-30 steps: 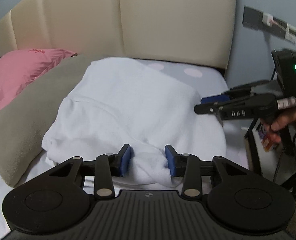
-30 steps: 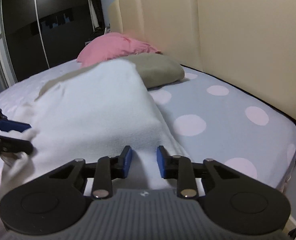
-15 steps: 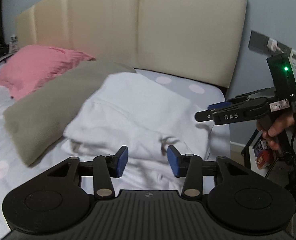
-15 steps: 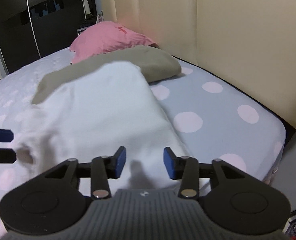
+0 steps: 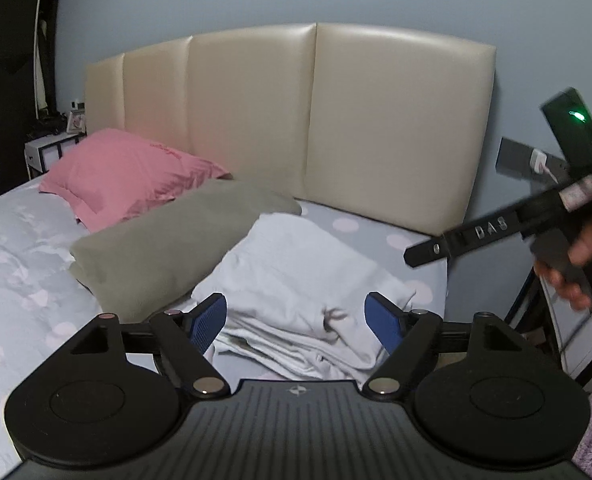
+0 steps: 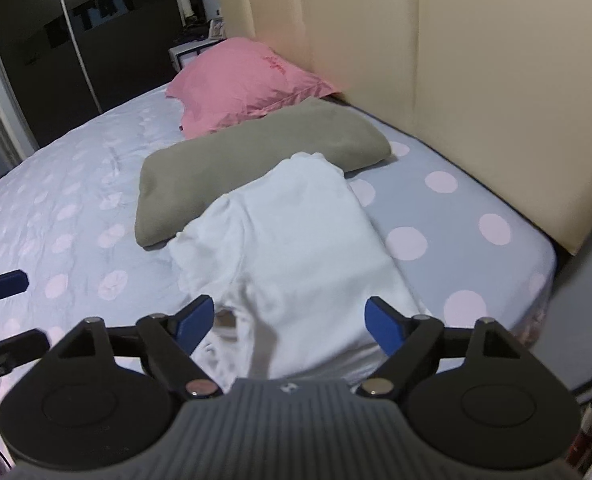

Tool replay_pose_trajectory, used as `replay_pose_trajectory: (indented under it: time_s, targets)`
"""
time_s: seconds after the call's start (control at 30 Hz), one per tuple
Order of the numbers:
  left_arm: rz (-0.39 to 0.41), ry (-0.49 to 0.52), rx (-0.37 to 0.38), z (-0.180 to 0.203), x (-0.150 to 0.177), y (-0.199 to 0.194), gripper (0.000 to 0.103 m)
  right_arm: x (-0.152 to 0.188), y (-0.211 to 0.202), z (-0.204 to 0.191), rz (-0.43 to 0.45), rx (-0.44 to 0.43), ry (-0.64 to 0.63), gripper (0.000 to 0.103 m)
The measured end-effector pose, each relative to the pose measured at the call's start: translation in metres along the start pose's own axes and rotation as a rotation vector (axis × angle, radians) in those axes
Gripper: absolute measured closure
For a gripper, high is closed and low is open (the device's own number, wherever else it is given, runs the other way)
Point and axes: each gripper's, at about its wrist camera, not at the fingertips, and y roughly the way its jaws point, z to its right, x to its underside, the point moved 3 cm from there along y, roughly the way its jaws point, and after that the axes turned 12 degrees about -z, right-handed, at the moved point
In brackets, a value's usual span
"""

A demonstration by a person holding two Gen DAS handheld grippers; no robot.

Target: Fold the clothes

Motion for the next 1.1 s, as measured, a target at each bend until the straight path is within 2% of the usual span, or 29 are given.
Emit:
replay_pose_trajectory:
  time_s: [0.13,0.2,0.33,0.43,0.6,0.73,1.1]
  targets:
    - [-0.003,-0.026,-0.036,0.0,0.005,-0.001,0.027,0.028,-0.014,-0.009,0.096,-0.052,0.085,0.022]
    - [-0.004,-0.039,-0.055,0.001,0.007,-0.001,0.027,0.041,-0.015,-0.012,0.107,-0.031,0.117,0.03]
    - [-0.01,-0.066,-0.087,0.0,0.013,-0.001,0.027,0.061,-0.018,-0.028,0.138,-0.031,0.124,0.03]
    - [-0.026,-0.099,-0.069,-0.006,0.023,0.004,0.027,0.082,-0.014,-0.039,0.161,0.011,0.118,0.025]
    - [-0.061,-0.15,-0.046,-0.015,0.039,0.014,0.027,0.111,-0.001,-0.051,0.156,0.081,0.088,0.02]
    - [-0.088,-0.188,-0.045,-0.018,0.05,0.025,0.027,0.118,0.01,-0.05,0.124,0.084,0.101,0.019]
    - [-0.113,-0.183,-0.073,-0.016,0.056,0.039,0.027,0.118,0.021,-0.048,0.087,0.071,0.116,0.017]
